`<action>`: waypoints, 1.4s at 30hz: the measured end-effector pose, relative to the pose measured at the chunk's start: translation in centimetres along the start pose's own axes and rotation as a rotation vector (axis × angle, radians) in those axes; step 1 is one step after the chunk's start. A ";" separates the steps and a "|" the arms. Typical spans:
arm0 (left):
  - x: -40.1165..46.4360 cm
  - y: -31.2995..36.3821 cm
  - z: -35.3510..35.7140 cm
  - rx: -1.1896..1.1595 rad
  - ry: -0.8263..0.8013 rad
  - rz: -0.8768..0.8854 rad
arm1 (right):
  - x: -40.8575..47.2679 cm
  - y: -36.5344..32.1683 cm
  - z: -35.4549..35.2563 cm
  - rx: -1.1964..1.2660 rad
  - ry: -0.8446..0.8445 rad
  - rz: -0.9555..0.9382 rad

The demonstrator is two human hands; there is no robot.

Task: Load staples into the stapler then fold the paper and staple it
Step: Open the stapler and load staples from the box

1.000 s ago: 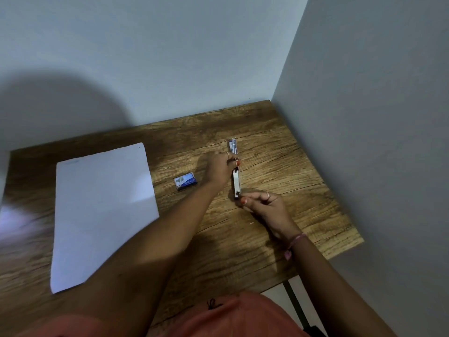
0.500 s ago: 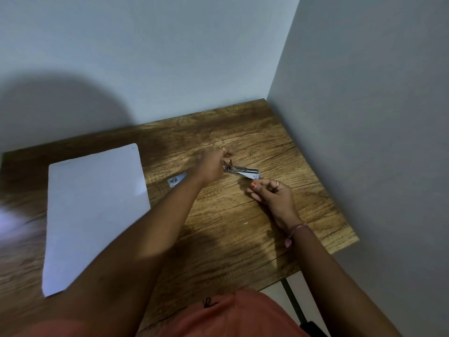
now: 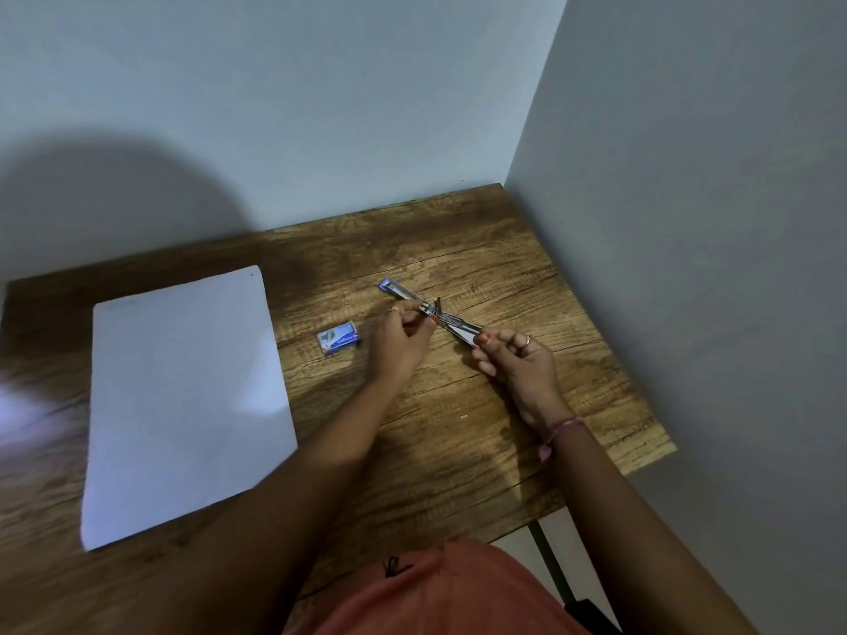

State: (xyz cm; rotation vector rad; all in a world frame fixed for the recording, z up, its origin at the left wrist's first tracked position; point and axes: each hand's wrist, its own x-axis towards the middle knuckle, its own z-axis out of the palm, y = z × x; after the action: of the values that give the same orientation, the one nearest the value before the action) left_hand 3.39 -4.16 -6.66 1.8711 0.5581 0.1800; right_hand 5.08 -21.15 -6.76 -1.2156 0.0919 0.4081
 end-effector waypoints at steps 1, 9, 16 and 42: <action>0.1 0.2 0.2 0.018 -0.005 -0.009 | 0.0 -0.1 0.1 0.008 0.010 -0.004; 2.1 1.0 2.1 0.148 0.061 -0.143 | 0.5 -1.1 0.2 0.058 0.041 -0.003; 0.9 0.9 2.5 -0.004 0.183 -0.098 | -0.2 -1.5 0.3 0.029 0.040 0.004; -2.1 6.3 -3.7 -0.767 0.042 0.296 | -3.4 -6.5 8.2 -0.456 0.040 -0.534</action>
State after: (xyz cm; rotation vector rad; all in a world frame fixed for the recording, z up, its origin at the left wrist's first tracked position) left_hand 1.99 -3.63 0.84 1.1871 0.1844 0.5475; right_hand 3.03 -16.31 2.88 -1.6339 -0.3030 -0.0724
